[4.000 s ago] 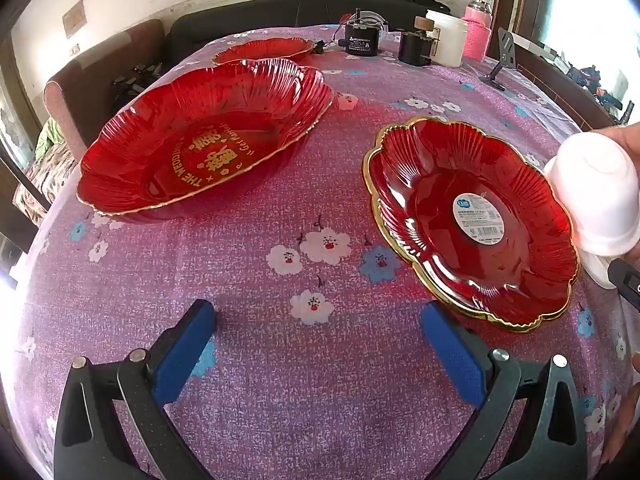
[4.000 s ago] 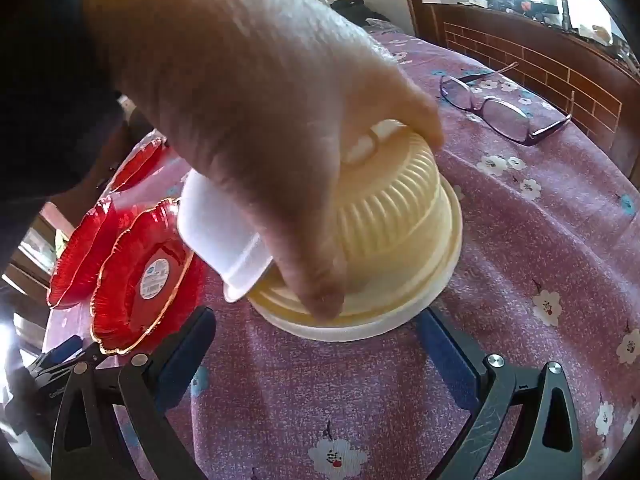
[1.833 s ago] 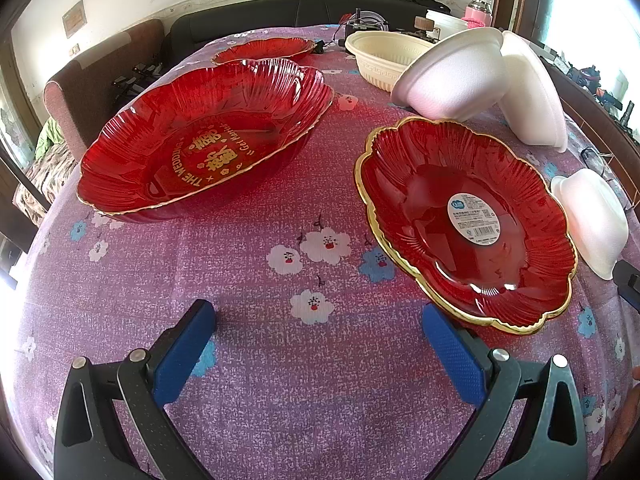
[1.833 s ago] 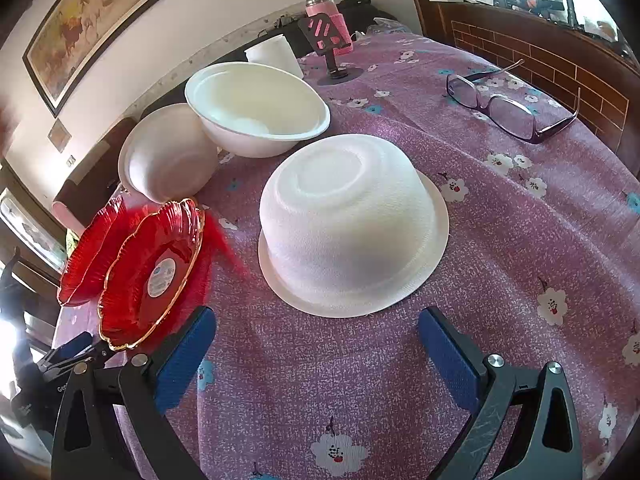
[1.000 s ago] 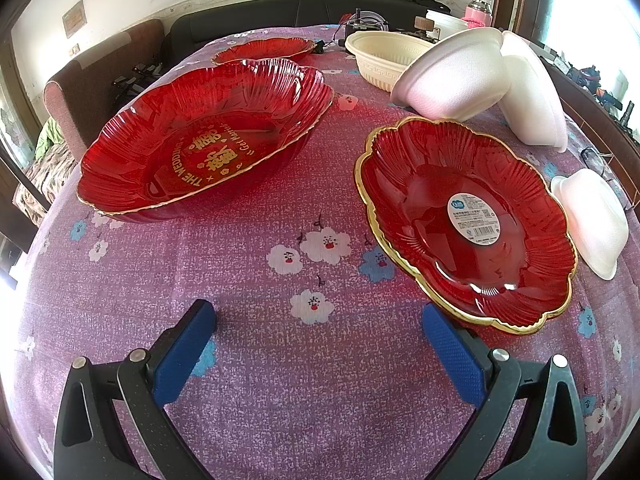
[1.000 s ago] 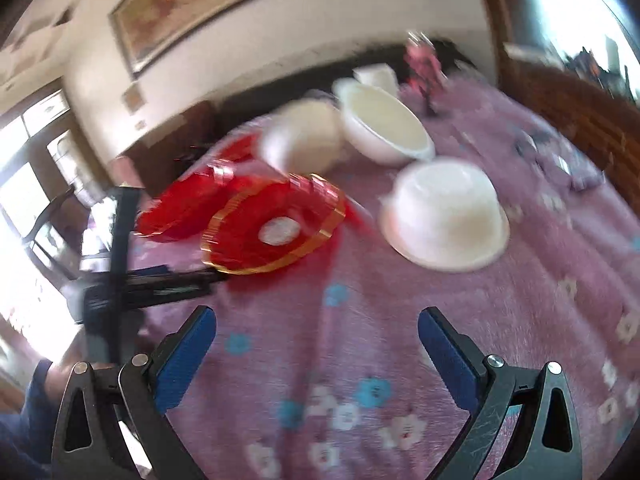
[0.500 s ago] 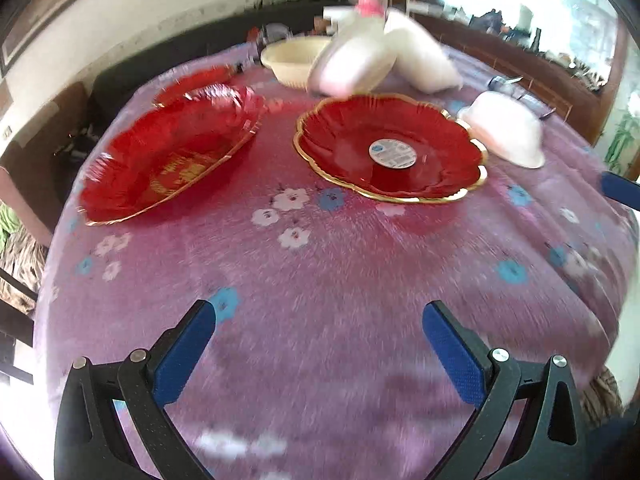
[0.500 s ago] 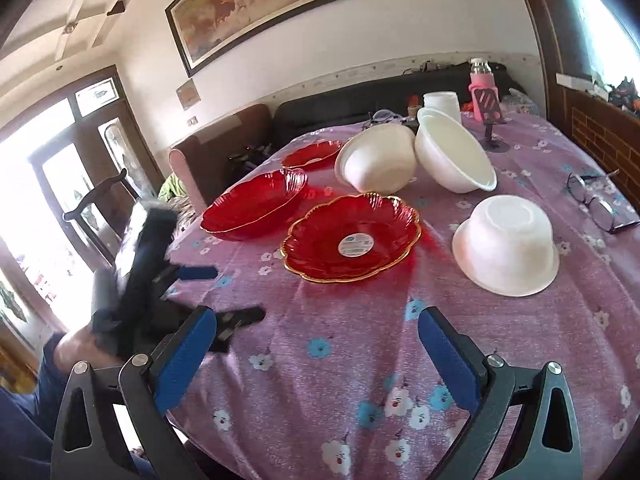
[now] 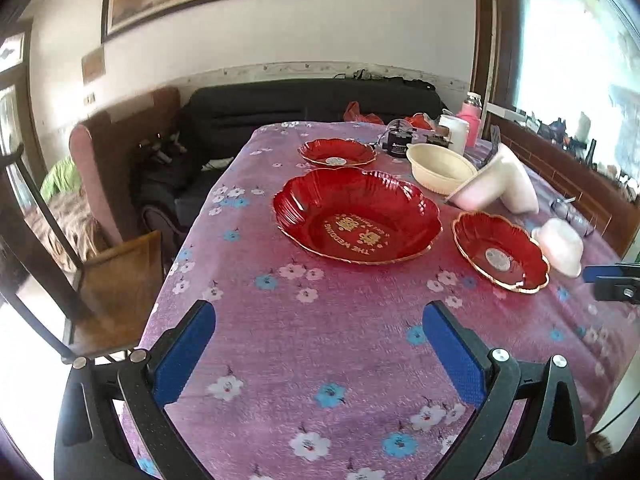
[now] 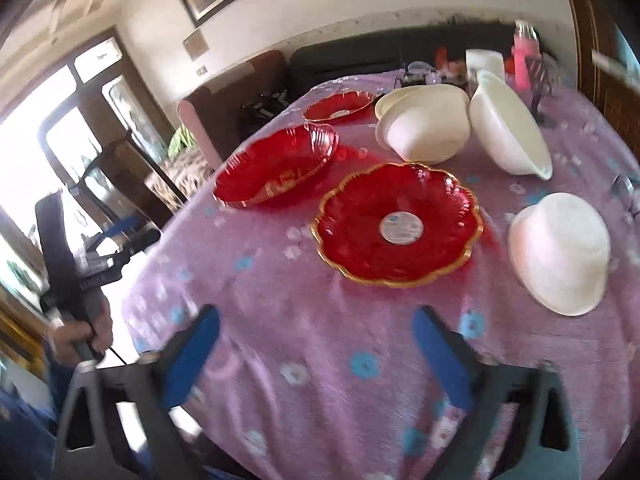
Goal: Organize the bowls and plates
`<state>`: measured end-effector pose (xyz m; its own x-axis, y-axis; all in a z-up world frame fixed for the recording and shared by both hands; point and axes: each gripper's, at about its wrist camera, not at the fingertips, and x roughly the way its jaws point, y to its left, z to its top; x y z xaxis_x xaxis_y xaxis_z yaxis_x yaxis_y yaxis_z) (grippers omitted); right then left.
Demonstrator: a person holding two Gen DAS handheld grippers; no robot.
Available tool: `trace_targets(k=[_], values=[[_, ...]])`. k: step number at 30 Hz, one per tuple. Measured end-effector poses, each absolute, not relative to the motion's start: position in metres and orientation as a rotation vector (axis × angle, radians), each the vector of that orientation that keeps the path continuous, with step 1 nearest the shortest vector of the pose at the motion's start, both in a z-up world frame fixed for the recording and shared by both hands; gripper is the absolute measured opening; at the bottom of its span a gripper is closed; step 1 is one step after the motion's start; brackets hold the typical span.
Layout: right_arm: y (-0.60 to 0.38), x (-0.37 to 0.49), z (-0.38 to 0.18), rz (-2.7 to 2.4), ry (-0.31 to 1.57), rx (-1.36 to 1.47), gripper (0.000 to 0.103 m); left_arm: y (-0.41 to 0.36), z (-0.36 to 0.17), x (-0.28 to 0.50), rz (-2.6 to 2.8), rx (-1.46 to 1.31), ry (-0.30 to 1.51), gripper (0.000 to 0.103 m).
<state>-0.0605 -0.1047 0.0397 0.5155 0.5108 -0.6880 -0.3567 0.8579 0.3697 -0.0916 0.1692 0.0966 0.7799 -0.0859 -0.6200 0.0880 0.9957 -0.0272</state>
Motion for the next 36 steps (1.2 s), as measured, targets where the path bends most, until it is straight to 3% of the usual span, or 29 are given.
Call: trace_targets(k=[2,3,4,6,8,18,22,25,28,31,32,33,35,36], values=[[-0.097,-0.044,0.047,0.507,0.916,0.188,0.073,0.176,0.099,-0.083,-0.093,-0.009,0.676,0.103],[-0.093,-0.036,0.051,0.499,0.915,0.184,0.062,0.179,0.101,-0.077,-0.084,-0.009,0.690,0.101],[-0.089,-0.027,0.054,0.493,0.928,0.181,0.057,0.181,0.101,-0.067,-0.088,-0.011,0.708,0.097],[-0.082,-0.008,0.057,0.505,0.955,0.203,0.057,0.186,0.103,-0.052,-0.101,-0.027,0.740,0.082],[-0.074,0.012,0.058,0.520,0.974,0.244,0.057,0.195,0.101,-0.029,-0.107,-0.072,0.804,0.073],[-0.041,0.102,0.040,0.492,1.058,0.343,0.057,0.222,0.079,0.061,-0.119,-0.271,0.970,0.073],[-0.036,0.128,0.030,0.471,1.068,0.364,0.046,0.216,0.070,0.078,-0.122,-0.271,0.993,0.072],[-0.034,0.144,0.018,0.451,1.085,0.382,0.038,0.216,0.063,0.088,-0.135,-0.284,1.009,0.062],[-0.029,0.153,0.010,0.434,1.095,0.374,0.038,0.213,0.058,0.096,-0.131,-0.271,1.020,0.059],[-0.026,0.158,0.005,0.416,1.094,0.361,0.038,0.215,0.051,0.103,-0.119,-0.266,1.029,0.048],[-0.024,0.160,0.003,0.412,1.096,0.357,0.037,0.215,0.048,0.106,-0.122,-0.269,1.036,0.040],[-0.024,0.160,0.002,0.410,1.098,0.358,0.034,0.215,0.045,0.108,-0.128,-0.276,1.039,0.031],[-0.020,0.163,-0.004,0.408,1.113,0.351,0.026,0.214,0.040,0.113,-0.137,-0.281,1.048,0.026],[-0.017,0.164,-0.006,0.409,1.117,0.344,0.016,0.213,0.038,0.114,-0.136,-0.274,1.049,0.024]])
